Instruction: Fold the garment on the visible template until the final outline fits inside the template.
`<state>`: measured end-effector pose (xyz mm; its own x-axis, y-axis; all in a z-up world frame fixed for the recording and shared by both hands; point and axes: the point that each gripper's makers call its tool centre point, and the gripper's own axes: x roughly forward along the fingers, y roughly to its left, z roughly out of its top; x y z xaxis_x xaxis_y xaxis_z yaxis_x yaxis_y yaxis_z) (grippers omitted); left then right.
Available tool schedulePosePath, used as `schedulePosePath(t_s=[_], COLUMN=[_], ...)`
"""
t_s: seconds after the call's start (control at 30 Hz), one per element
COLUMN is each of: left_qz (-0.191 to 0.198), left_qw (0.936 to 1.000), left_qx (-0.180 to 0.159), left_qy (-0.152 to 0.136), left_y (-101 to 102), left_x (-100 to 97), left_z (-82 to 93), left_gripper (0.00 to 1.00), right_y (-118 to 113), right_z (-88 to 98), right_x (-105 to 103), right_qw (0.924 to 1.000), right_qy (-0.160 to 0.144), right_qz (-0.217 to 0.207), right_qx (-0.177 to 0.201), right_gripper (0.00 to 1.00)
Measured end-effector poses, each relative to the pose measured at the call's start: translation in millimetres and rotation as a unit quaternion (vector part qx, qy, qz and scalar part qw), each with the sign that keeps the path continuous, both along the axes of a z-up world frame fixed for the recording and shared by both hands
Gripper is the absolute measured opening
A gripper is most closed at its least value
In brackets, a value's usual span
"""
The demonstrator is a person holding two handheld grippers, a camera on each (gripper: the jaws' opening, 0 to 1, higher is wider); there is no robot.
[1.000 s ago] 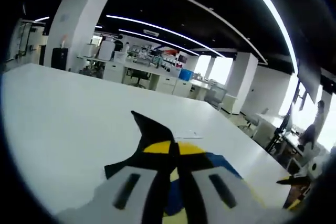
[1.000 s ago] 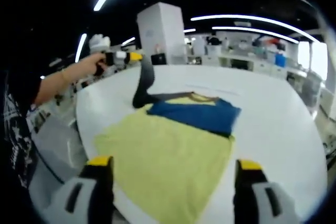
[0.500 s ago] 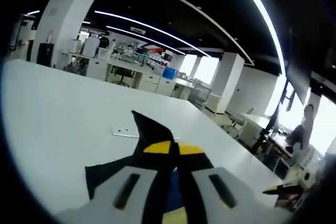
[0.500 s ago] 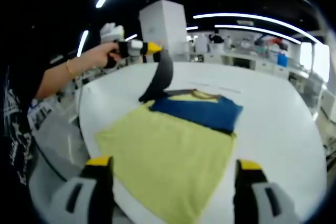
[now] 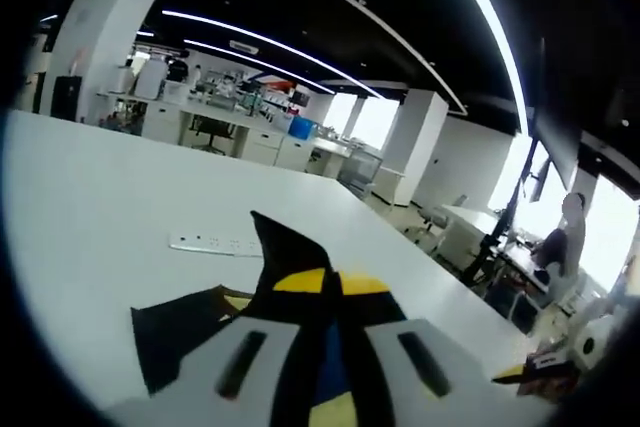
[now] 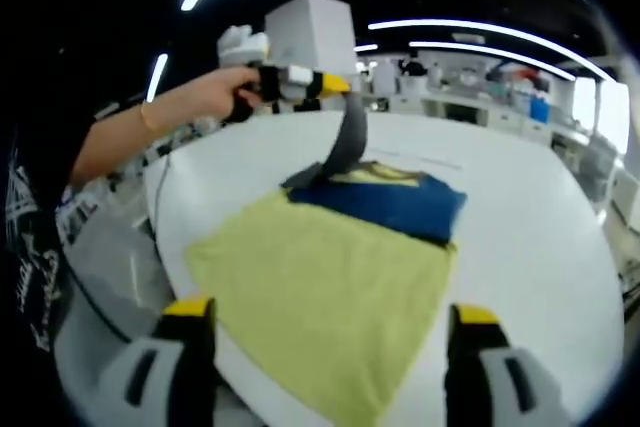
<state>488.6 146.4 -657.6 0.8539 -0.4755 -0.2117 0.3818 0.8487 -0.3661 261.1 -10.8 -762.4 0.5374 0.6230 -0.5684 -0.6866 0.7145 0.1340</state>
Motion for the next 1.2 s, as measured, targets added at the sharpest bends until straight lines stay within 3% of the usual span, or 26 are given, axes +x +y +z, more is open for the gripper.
schedulePosePath(t_s=[0.63, 0.87, 1.2], left_qz=[-0.090, -0.123, -0.149], left_qw=[0.9953, 0.9901, 0.9811], left_qx=[0.013, 0.029, 0.062], left_qy=[0.032, 0.060, 0.107], left_y=[-79.3, -106.4, -128.9], left_x=[-13.2, -24.1, -34.6], left_z=[-38.2, -68.4, -119.9], left_gripper=[0.00, 0.00, 0.00], right_y=[-2.7, -7.6, -9.9], right_z=[-8.5, -13.7, -17.4], right_x=[-2.3, -5.3, -6.2], right_qw=[0.9999, 0.9996, 0.9992], right_qy=[0.013, 0.021, 0.028], right_qz=[-0.011, -0.021, -0.027], right_qx=[-0.001, 0.001, 0.004], right_gripper=[0.96, 0.96, 0.96])
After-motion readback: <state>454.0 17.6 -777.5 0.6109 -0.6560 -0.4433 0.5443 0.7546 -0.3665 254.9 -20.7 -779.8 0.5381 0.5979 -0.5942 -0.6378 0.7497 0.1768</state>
